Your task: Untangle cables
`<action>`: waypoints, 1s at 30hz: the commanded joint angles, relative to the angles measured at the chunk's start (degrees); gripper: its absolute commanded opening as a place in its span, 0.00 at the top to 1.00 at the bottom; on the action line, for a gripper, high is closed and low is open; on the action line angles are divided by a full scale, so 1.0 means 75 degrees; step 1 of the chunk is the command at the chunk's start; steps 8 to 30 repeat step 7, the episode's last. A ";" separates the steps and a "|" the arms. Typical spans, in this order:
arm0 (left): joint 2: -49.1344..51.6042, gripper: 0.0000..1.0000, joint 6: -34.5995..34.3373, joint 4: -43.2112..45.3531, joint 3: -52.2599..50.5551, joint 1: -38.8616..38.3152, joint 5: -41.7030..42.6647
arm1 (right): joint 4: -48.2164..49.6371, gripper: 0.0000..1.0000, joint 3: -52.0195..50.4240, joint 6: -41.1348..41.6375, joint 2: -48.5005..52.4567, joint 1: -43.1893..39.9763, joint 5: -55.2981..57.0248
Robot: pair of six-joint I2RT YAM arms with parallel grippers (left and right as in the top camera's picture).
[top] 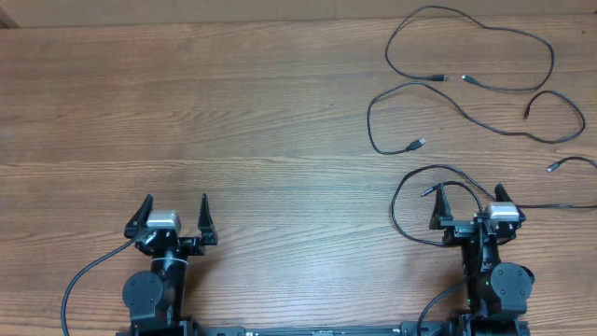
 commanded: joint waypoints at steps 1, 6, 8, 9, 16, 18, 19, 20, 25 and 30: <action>-0.0064 0.01 0.0149 -0.0029 -0.0032 -0.0070 -0.0105 | 0.0047 0.00 -0.0079 0.0015 -0.0082 0.0041 -0.0009; -0.0064 0.00 0.0149 -0.0026 -0.0032 -0.0070 -0.0105 | 0.0047 0.00 -0.0079 0.0015 -0.0082 0.0041 -0.0009; -0.0064 0.00 0.0149 -0.0026 -0.0032 -0.0070 -0.0108 | 0.0047 0.00 -0.0079 0.0015 -0.0082 0.0041 -0.0009; -0.0064 0.00 0.0149 -0.0026 -0.0032 -0.0070 -0.0108 | 0.0047 0.00 -0.0079 0.0015 -0.0082 0.0041 -0.0009; -0.0064 0.00 0.0149 -0.0026 -0.0032 -0.0070 -0.0108 | 0.0047 0.00 -0.0079 0.0015 -0.0082 0.0041 -0.0009; -0.0064 0.00 0.0149 -0.0026 -0.0032 -0.0070 -0.0108 | 0.0047 0.00 -0.0079 0.0015 -0.0082 0.0041 -0.0009; -0.0064 0.00 0.0149 -0.0026 -0.0032 -0.0070 -0.0108 | 0.0047 0.00 -0.0079 0.0015 -0.0082 0.0041 -0.0009; -0.0064 0.00 0.0149 -0.0026 -0.0032 -0.0070 -0.0108 | 0.0047 0.00 -0.0079 0.0015 -0.0082 0.0041 -0.0009; -0.0064 0.00 0.0149 -0.0026 -0.0032 -0.0070 -0.0108 | 0.0047 0.00 -0.0079 0.0015 -0.0082 0.0041 -0.0009; -0.0064 0.00 0.0149 -0.0026 -0.0032 -0.0070 -0.0108 | 0.0047 0.00 -0.0079 0.0015 -0.0082 0.0041 -0.0009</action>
